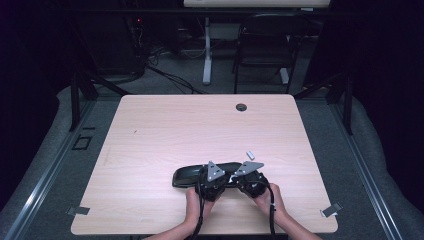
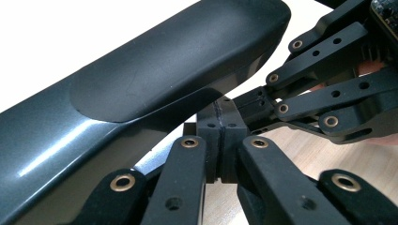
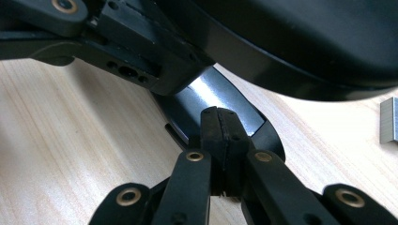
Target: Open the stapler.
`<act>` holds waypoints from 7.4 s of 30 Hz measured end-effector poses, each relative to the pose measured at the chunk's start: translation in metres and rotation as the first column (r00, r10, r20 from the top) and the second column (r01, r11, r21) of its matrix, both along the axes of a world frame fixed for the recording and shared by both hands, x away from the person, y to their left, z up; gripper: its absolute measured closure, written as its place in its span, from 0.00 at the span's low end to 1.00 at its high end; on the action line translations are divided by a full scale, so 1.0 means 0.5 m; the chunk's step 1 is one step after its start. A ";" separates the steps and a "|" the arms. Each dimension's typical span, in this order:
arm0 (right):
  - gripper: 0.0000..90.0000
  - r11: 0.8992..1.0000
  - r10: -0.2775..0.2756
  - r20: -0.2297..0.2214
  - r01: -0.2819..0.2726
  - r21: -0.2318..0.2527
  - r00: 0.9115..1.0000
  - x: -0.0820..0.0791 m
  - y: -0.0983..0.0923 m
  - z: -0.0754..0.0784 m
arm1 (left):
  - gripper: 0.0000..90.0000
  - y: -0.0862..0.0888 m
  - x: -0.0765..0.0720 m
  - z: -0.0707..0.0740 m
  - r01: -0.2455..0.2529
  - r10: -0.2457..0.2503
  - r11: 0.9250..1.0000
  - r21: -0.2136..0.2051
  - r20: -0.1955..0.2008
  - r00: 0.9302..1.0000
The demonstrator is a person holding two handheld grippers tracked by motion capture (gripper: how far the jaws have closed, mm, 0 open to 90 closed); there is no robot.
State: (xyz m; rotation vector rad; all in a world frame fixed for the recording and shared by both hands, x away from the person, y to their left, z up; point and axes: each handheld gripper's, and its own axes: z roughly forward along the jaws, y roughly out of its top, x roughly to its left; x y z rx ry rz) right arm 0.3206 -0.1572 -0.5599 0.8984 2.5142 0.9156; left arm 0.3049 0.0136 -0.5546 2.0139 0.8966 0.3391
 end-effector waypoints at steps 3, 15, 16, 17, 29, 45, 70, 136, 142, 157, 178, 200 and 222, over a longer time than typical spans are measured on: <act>1.00 1.000 0.001 0.008 -0.001 0.006 1.000 -0.001 0.000 -0.002 | 1.00 -0.002 0.000 0.000 0.003 -0.003 1.000 0.004 0.001 1.000; 1.00 1.000 -0.011 -0.007 0.011 0.028 1.000 0.001 -0.004 -0.003 | 1.00 -0.005 0.003 -0.004 -0.008 0.008 1.000 -0.018 -0.006 1.000; 1.00 1.000 -0.011 -0.007 0.011 0.028 1.000 0.001 -0.004 -0.003 | 1.00 -0.005 0.003 -0.004 -0.011 0.011 1.000 -0.023 -0.004 1.000; 1.00 1.000 -0.010 -0.006 0.011 0.028 1.000 0.000 -0.003 -0.003 | 1.00 -0.003 0.004 -0.004 -0.006 0.006 1.000 -0.029 0.002 1.000; 1.00 0.999 -0.007 -0.011 0.007 0.034 1.000 -0.001 -0.003 -0.003 | 1.00 0.001 0.004 0.010 -0.018 0.019 0.999 -0.049 0.021 1.000; 1.00 0.999 -0.008 -0.005 0.008 0.036 1.000 -0.001 -0.003 -0.004 | 1.00 0.015 0.001 0.043 -0.010 0.017 0.996 -0.088 0.075 0.997; 1.00 0.999 -0.003 -0.011 0.003 0.049 1.000 0.001 -0.004 -0.004 | 1.00 0.041 -0.002 0.089 -0.021 0.034 0.992 -0.127 0.101 0.994; 1.00 0.998 0.010 -0.036 -0.008 0.058 0.999 0.007 -0.011 -0.003 | 1.00 0.106 -0.010 0.138 -0.061 0.086 0.976 -0.210 0.111 0.990; 1.00 0.998 0.002 -0.040 0.000 0.062 0.999 0.007 -0.011 -0.003 | 1.00 0.107 -0.013 0.139 -0.067 0.094 0.978 -0.198 0.125 0.988; 1.00 0.999 0.008 -0.040 -0.006 0.054 0.999 0.007 -0.011 -0.002 | 1.00 0.129 -0.017 0.151 -0.086 0.119 0.977 -0.196 0.160 0.980; 1.00 0.999 0.004 -0.048 -0.002 0.043 0.999 0.007 -0.008 0.000 | 1.00 0.157 -0.018 0.163 -0.109 0.146 0.972 -0.210 0.168 0.975; 1.00 0.999 0.007 -0.055 -0.004 0.041 0.998 0.010 -0.007 0.001 | 1.00 0.178 -0.024 0.172 -0.124 0.162 0.973 -0.194 0.193 0.968; 1.00 0.999 0.006 -0.060 -0.004 0.038 0.998 0.011 -0.007 0.002 | 1.00 0.211 -0.032 0.182 -0.136 0.173 0.973 -0.187 0.200 0.964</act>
